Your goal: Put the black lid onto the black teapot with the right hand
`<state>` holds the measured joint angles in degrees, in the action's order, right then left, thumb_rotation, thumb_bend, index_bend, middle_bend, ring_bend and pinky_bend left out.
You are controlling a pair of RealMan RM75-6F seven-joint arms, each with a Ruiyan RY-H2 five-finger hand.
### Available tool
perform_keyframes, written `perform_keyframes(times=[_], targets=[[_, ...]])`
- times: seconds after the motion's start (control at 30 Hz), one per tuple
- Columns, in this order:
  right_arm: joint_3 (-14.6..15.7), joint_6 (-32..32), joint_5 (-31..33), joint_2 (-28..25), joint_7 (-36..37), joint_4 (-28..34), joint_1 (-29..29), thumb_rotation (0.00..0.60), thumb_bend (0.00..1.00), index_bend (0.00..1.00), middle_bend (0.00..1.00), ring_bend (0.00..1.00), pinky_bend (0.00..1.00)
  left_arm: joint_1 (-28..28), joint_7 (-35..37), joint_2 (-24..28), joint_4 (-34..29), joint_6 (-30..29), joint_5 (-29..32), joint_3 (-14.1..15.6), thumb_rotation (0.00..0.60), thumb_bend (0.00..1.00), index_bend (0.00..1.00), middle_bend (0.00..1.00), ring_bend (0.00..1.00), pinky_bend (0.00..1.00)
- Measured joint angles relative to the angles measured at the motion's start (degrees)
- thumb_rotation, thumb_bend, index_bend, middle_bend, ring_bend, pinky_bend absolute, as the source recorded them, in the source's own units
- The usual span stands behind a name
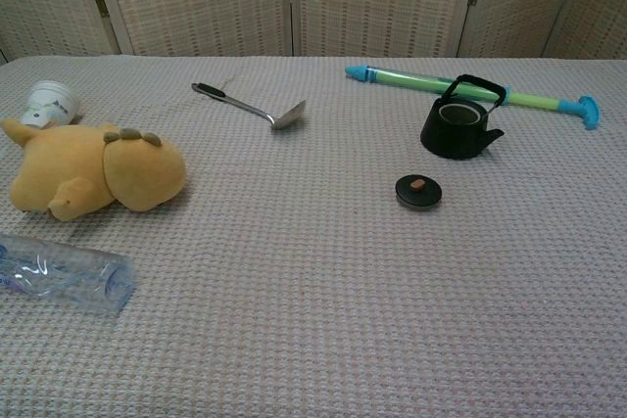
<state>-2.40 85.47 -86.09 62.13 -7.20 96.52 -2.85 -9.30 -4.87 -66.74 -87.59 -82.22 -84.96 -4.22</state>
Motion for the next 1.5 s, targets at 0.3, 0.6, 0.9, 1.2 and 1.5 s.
perform_keyframes(times=[0.3, 0.6, 0.9, 1.2, 1.5], targets=[[-0.13, -0.76, -0.19, 0.08, -0.2, -0.34, -0.52, 0.6, 0.15, 0.0, 0.11, 0.28, 0.14, -0.15, -0.12, -0.36, -0.36, -0.28, -0.17, 0.06, 0.6, 0.28, 0.16, 0.06, 0.09, 0.0], [-0.1, -3.27, -0.44, -0.1, -1.44, -0.23, -2.03, 0.6, 0.15, 0.0, 0.11, 0.4, 0.29, -0.27, -0.04, 0.11, -1.08, -0.06, 0.15, 0.06, 0.6, 0.28, 0.16, 0.06, 0.09, 0.0], [-1.6, -11.39, -0.19, -0.42, -7.36, 2.2, -8.2, 0.6, 0.15, 0.0, 0.14, 0.73, 0.73, -0.31, 0.55, 0.39, -1.19, -0.76, -0.62, 0.15, 0.6, 0.28, 0.16, 0.07, 0.09, 0.0], [-4.7, -25.87, 6.64, 1.93, -12.25, 2.67, -18.37, 0.6, 0.15, 0.1, 0.21, 0.79, 0.78, 0.94, 1.0, 0.71, -1.2, -2.65, -1.03, 0.63, 0.6, 0.28, 0.16, 0.07, 0.1, 0.0], [-7.91, -37.1, 16.46, 9.4, -16.91, -1.85, -29.49, 0.6, 0.15, 0.17, 0.23, 0.81, 0.79, 1.41, 1.26, 1.77, -2.6, -3.59, -1.53, 0.69, 0.6, 0.28, 0.17, 0.07, 0.1, 0.0]])
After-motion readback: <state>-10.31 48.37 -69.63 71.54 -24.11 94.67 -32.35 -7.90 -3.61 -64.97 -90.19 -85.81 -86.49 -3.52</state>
